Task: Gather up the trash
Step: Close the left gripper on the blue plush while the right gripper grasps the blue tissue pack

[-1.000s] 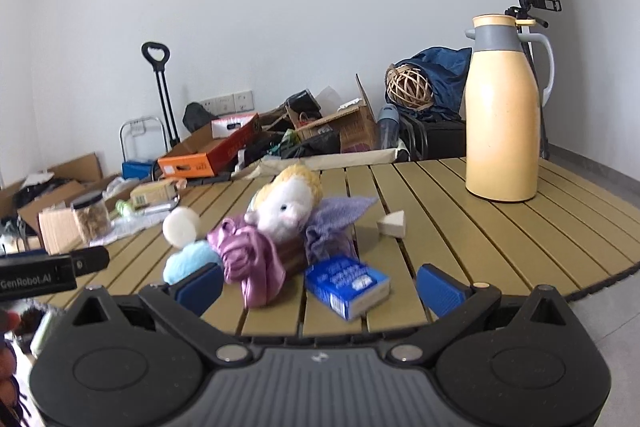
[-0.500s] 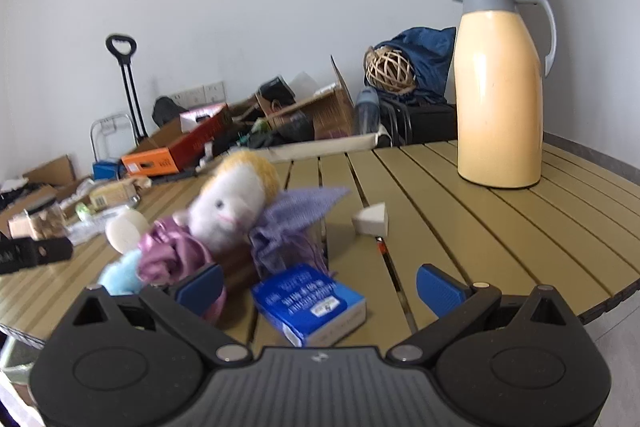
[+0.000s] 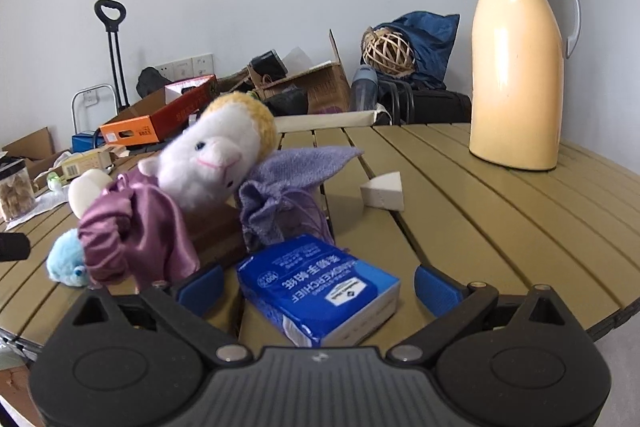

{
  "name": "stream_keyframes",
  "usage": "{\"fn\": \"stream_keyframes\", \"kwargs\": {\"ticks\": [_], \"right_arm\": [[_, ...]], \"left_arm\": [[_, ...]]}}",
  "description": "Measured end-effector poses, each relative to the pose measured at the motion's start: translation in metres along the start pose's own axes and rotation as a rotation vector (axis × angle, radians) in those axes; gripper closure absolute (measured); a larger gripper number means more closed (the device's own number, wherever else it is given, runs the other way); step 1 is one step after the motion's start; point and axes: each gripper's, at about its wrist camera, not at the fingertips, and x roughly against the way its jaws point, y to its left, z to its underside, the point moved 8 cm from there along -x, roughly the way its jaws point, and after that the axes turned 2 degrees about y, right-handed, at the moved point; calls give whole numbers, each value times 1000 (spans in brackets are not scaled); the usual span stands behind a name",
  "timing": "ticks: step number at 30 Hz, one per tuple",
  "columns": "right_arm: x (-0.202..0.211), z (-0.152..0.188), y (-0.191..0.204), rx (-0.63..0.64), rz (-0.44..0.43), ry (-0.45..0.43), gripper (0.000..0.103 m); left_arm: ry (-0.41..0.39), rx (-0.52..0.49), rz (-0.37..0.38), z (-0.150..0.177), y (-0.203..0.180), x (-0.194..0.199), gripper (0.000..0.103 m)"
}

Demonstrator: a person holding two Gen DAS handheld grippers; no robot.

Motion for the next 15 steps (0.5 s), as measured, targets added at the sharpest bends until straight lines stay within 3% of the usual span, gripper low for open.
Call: {"fn": "stream_keyframes", "kwargs": {"ticks": [8, 12, 15], "right_arm": [[-9, 5, 1, 11, 37, -23, 3], [-10, 3, 4, 30, 47, -31, 16], [-9, 6, 10, 73, 67, -29, 18]], "left_arm": [[3, -2, 4, 0, -2, -2, 0], [3, -9, 9, 2, -5, -1, 0], [4, -12, 11, 3, -6, -1, 0]]}}
